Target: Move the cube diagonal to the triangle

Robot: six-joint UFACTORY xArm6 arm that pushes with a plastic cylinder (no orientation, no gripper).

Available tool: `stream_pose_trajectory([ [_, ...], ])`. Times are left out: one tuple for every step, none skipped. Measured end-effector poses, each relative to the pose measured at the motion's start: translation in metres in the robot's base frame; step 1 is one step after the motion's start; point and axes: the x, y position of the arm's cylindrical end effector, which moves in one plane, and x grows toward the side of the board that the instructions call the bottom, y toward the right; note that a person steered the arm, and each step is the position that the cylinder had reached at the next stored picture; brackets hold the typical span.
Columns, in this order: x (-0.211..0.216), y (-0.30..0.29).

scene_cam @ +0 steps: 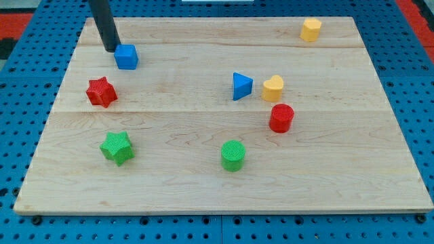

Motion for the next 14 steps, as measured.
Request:
stream_pose_trajectory([
  [0.0,0.026],
  [0.019,-0.019],
  [0.038,-0.019],
  [0.072,-0.023],
  [0.07,0.029],
  [0.036,0.034],
  [0.007,0.034],
  [0.017,0.029],
  [0.017,0.117],
  [-0.025,0.165],
  [-0.089,0.24],
  [-0.09,0.361],
  [-0.088,0.488],
  [-0.066,0.471],
])
